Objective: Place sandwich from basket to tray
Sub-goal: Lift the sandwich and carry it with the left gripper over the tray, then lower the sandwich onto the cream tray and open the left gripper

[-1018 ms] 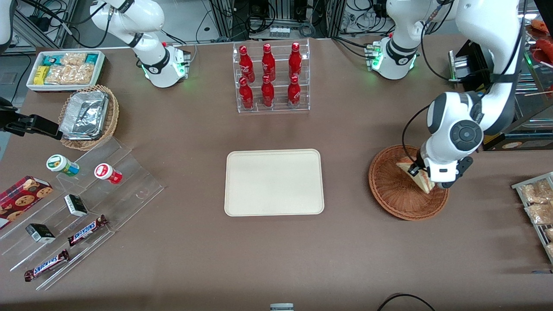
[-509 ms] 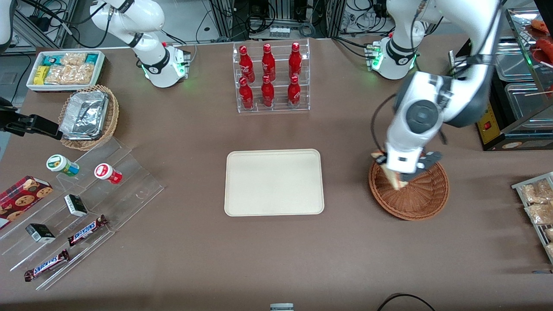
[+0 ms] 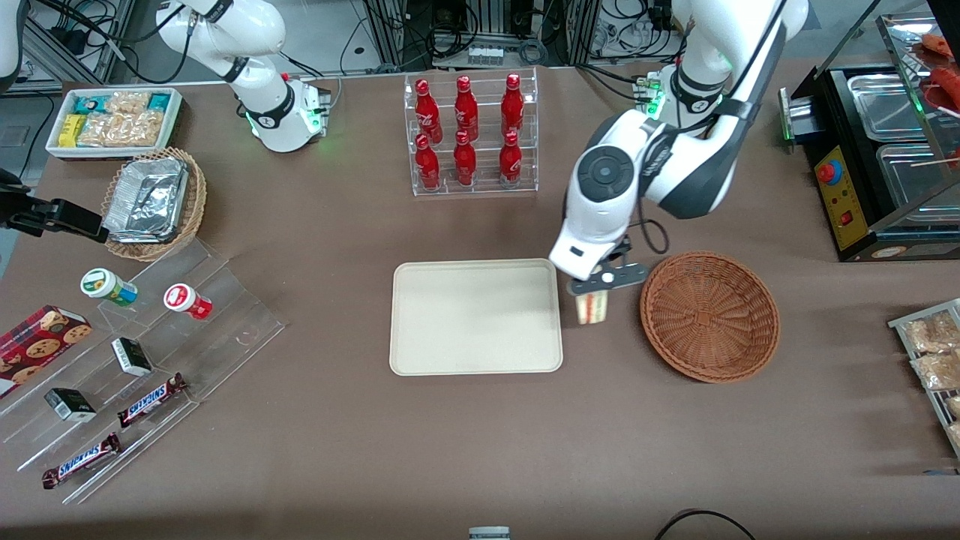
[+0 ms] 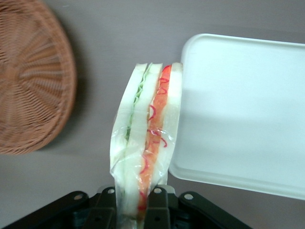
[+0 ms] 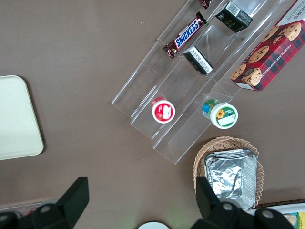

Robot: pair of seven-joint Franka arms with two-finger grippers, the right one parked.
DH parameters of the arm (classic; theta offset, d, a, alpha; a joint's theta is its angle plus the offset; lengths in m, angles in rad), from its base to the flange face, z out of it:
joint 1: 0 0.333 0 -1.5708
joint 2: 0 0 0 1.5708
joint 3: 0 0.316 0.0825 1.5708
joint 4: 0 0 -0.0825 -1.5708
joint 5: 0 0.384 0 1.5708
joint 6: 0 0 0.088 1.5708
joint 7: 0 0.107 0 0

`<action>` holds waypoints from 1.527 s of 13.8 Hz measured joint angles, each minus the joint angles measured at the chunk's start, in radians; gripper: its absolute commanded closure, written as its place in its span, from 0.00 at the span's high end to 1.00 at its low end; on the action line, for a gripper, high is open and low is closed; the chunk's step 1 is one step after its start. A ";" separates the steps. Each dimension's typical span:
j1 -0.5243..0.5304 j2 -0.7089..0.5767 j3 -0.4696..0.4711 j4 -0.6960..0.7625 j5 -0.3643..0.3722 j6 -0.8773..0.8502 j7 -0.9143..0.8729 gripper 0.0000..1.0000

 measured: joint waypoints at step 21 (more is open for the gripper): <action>-0.127 0.513 -0.049 0.443 0.148 0.088 -0.126 1.00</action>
